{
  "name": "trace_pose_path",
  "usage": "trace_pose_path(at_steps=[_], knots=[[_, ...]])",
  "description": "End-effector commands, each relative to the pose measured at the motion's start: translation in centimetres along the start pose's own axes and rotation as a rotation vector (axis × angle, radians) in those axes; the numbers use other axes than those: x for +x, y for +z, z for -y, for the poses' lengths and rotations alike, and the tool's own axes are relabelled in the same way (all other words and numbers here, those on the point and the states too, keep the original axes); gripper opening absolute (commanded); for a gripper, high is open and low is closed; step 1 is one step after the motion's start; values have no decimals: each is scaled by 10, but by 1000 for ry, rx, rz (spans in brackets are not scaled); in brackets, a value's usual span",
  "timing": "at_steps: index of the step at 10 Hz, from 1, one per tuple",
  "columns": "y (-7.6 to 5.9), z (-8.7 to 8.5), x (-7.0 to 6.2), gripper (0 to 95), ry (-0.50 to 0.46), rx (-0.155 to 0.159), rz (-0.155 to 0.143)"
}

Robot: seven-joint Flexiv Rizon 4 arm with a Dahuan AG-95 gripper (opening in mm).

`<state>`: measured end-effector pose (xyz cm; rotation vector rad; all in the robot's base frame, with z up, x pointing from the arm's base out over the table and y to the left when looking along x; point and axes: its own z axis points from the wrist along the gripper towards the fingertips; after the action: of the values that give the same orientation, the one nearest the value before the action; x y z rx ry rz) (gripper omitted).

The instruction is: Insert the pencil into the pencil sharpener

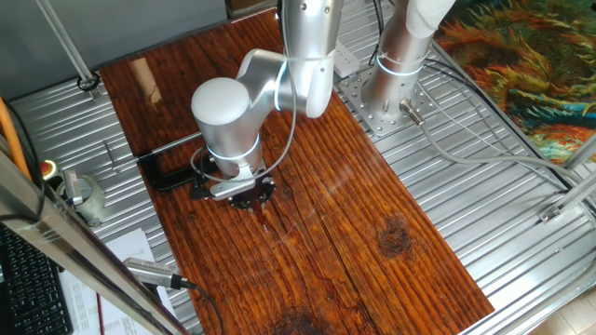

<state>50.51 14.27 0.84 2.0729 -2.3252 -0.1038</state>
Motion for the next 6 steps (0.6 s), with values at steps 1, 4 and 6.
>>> trace_pose_path(at_steps=[1,4,6], knots=[[0,0,0,190,-2,2,2],[0,0,0,0,-1,2,5],[0,0,0,0,0,4,6]])
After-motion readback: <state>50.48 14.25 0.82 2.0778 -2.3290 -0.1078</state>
